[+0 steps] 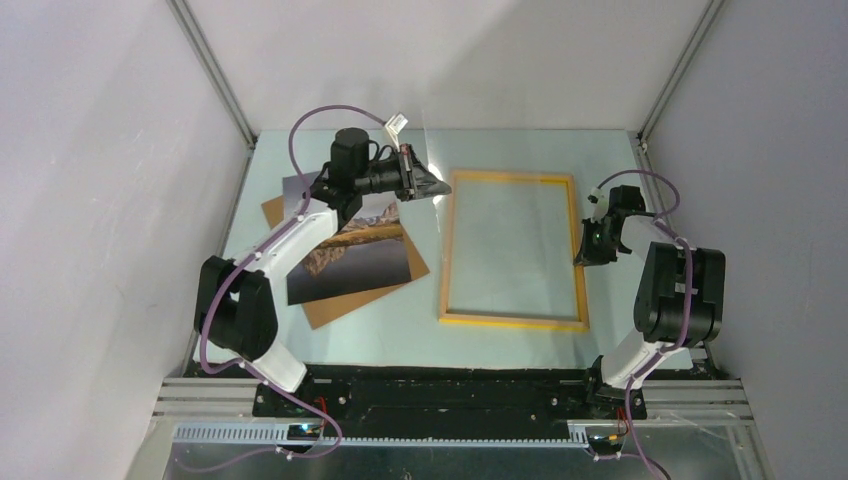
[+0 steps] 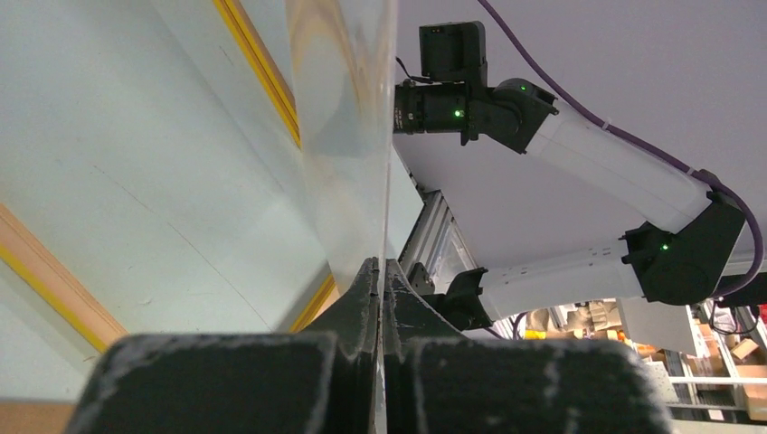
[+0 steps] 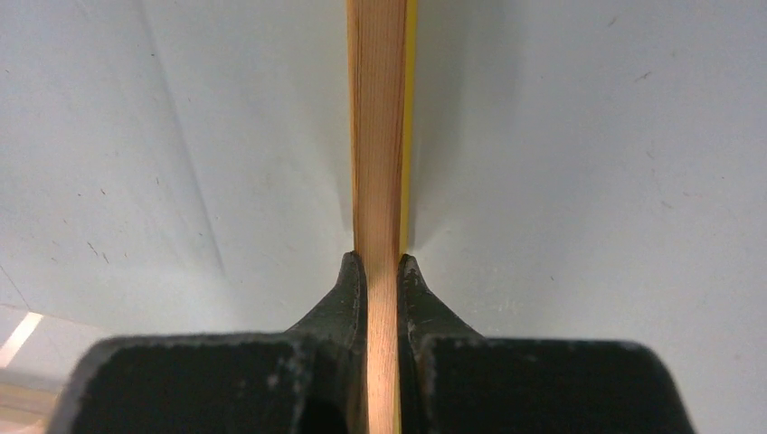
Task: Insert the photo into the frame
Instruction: Move the photo frame to the center of the board.
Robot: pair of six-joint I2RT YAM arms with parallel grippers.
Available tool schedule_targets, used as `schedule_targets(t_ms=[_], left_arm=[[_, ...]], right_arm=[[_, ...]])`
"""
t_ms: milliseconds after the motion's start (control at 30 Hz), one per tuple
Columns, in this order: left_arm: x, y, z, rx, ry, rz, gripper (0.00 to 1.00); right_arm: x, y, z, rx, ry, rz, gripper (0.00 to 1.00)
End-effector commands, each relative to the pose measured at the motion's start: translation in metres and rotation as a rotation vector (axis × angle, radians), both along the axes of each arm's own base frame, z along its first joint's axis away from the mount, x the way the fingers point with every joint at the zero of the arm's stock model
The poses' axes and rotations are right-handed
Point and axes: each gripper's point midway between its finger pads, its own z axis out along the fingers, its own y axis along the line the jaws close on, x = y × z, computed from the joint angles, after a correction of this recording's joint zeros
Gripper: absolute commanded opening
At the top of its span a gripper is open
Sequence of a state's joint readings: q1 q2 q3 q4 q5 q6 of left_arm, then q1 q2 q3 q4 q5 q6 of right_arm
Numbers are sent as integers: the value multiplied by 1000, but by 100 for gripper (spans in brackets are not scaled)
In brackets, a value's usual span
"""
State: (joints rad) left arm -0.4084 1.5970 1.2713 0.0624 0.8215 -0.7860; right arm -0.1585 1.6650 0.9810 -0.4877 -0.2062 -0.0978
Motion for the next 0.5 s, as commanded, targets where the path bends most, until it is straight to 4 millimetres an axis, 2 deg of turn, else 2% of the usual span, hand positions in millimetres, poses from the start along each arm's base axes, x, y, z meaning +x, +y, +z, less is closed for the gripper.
schedule_targets(t_ms=[0,167,300,367,467], left_arm=[[4,-2,8,-18,-62,7,0],[-3,-2,15,-34,-64,-13,0],[-10,-3,24,-59,-62,-48,0],[-14,-3,31,-73,-74,-70,0],[-19,-4,44,-97,-100,-92,0]], right_arm=[[10,1,14,0,-69,-2,0],[10,2,16,1,-70,-10,0],[10,2,20,6,-79,-11,5],[10,3,24,9,-88,-11,12],[10,3,32,17,-110,-15,32]])
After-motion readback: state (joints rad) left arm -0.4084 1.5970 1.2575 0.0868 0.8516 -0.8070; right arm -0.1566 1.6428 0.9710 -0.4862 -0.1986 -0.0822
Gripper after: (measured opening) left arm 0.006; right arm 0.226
